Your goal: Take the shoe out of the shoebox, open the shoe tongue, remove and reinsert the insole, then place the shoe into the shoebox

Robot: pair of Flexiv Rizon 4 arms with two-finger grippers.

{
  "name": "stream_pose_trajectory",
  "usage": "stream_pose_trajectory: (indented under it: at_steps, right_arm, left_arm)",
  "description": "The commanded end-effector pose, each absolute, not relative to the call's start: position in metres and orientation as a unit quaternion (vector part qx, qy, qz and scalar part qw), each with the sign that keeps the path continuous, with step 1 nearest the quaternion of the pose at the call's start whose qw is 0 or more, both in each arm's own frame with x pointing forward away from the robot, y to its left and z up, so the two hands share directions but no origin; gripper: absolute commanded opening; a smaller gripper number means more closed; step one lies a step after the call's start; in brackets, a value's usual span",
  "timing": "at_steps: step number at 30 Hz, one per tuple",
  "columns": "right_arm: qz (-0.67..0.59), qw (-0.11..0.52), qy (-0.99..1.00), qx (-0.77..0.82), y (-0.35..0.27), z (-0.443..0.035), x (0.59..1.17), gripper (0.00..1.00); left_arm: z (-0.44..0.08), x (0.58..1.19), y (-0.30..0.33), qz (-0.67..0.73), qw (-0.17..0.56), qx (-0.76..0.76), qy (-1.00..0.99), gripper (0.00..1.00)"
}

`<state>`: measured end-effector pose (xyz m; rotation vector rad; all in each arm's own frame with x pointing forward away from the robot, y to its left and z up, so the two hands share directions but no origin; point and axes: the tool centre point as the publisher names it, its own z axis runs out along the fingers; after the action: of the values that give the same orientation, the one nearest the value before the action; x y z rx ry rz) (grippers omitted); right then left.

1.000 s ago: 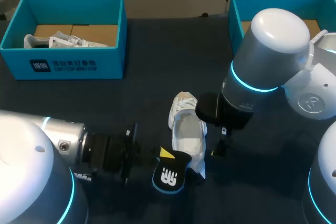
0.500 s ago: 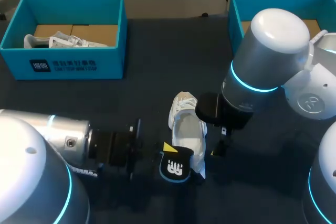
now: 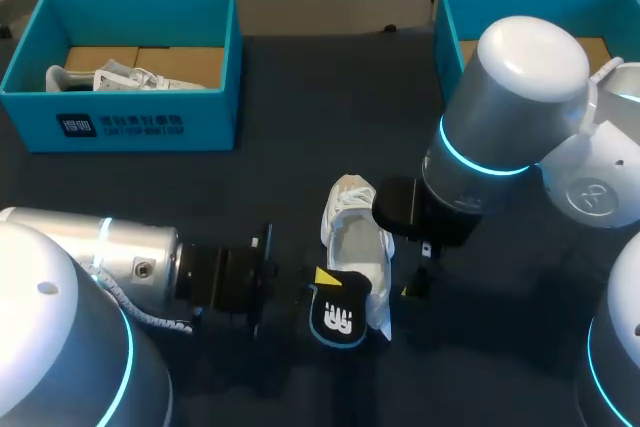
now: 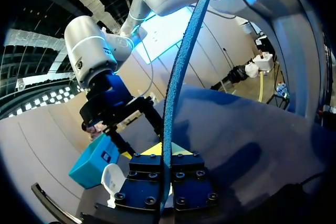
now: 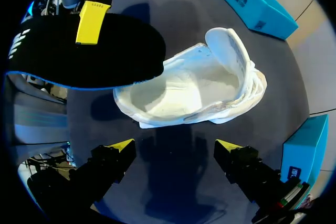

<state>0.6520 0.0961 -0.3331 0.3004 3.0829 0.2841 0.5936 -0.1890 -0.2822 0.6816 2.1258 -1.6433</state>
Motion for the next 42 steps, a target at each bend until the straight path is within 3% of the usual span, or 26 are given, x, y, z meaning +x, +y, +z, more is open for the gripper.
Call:
stream_pose_trajectory:
  at_steps: [1, 42]
  right_arm:
    - [0.091, 0.017, 0.991, 0.097, 0.096, -0.334, 0.651, 1.0]
    - [0.091, 0.017, 0.991, 0.097, 0.096, -0.334, 0.651, 1.0]
  left_arm:
    - [-0.277, 0.591, -0.187, -0.583, 0.182, 0.243, 0.754, 0.0]
    - [-0.265, 0.58, -0.231, -0.604, 0.175, 0.283, 0.724, 0.0]
